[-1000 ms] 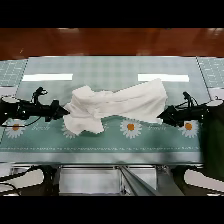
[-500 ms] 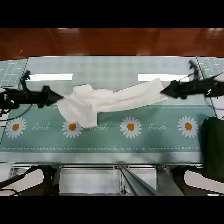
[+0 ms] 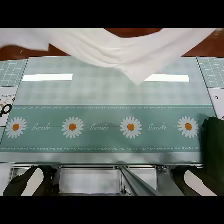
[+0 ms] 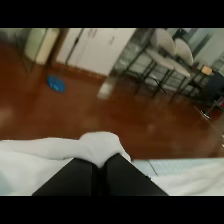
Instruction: Fold the shirts.
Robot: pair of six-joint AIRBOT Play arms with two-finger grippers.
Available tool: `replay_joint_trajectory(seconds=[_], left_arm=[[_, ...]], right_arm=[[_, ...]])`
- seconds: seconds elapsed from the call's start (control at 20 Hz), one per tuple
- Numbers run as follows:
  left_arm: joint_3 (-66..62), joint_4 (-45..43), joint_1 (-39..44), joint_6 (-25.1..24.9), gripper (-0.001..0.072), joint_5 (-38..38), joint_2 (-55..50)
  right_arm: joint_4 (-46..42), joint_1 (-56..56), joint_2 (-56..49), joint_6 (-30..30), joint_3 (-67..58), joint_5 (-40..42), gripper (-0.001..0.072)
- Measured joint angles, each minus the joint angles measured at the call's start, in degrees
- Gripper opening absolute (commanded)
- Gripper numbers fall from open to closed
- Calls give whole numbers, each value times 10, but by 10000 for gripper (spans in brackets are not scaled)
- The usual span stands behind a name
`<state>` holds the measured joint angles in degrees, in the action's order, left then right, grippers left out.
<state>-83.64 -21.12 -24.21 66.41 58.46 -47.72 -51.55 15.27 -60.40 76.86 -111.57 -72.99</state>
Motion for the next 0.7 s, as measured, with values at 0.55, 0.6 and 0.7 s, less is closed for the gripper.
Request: replay_joint_trajectory(seconds=[0.55,0.6,0.7], left_arm=[[-20,-189,-52,52,25,41,208],[0,-200,-45,56,25,50,211],[58,-212,-35,61,25,69,212]], right_arm=[[-278,0,228,94,31,-95,25],[-292,0,236,99,62,-103,25],[-311,0,244,106,142,-104,25]])
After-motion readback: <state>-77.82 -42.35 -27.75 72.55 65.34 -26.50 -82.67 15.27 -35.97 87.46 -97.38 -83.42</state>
